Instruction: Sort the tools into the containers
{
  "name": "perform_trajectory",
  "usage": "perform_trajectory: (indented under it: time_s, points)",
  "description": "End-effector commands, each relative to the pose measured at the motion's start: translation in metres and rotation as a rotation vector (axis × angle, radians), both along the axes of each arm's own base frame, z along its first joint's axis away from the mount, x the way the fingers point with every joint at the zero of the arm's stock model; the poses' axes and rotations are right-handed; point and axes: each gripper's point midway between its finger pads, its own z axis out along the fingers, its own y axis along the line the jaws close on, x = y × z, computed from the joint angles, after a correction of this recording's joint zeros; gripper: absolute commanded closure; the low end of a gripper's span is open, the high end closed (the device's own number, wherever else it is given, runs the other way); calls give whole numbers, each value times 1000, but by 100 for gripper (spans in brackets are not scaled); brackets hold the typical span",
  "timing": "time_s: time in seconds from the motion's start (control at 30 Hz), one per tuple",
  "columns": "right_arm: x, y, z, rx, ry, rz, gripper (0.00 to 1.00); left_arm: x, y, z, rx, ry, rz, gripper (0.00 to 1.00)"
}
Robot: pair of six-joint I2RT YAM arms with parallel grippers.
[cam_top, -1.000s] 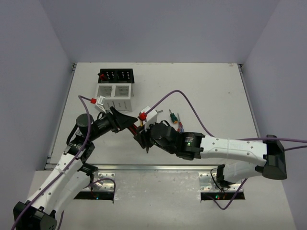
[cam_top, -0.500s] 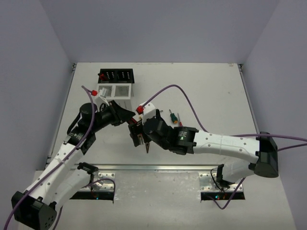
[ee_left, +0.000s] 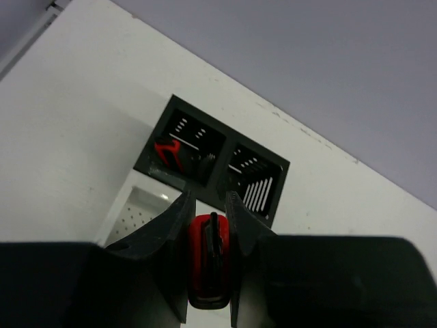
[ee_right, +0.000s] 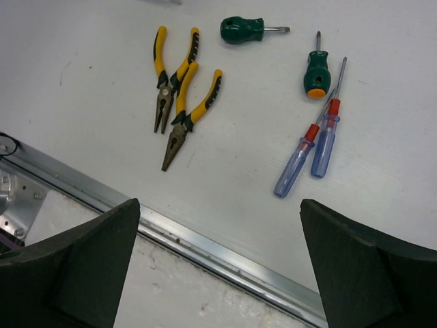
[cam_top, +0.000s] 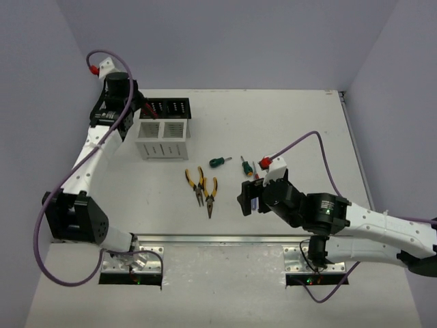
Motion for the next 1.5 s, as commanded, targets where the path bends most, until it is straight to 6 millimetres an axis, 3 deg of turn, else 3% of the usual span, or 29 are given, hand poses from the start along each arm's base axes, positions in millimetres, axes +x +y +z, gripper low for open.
perform_trajectory:
  time_s: [0.0,0.13,0.37,0.4,0.63,0.77,1.07,1.1,1.17,1.23,1.33,1.47]
  points:
    - [-8,-20,-16,-33,23,-4,1,56,30,10,70,-95,104,100]
    - [-18,-26,-18,-6,43,31,1,101,23,-10,135,-126,33,100]
    - [-23,-31,-15,-1,60,43,1,126,18,-2,184,-264,-13,100]
    - [-22,-30,-17,-13,63,40,1,130,16,-8,183,-251,-21,100]
    - [-15,-16,-27,-120,72,53,1,134,24,-1,191,-274,26,100]
    - [-15,-11,-33,-131,84,58,1,141,39,-17,240,-219,90,100]
    - [-16,-14,-33,-108,74,59,1,141,42,-47,248,-164,103,98]
    - [-16,-14,-35,-102,72,59,1,139,44,-53,253,-150,115,92]
    - [-17,-14,-36,-98,73,64,1,136,47,-58,258,-134,123,71]
    - [-18,-15,-41,-97,77,67,1,130,49,-54,247,-131,143,21]
    - [-16,-15,-41,-91,63,59,1,114,49,-24,192,-165,170,3]
    - [-9,-14,-40,-93,35,33,1,92,37,25,125,-225,124,0]
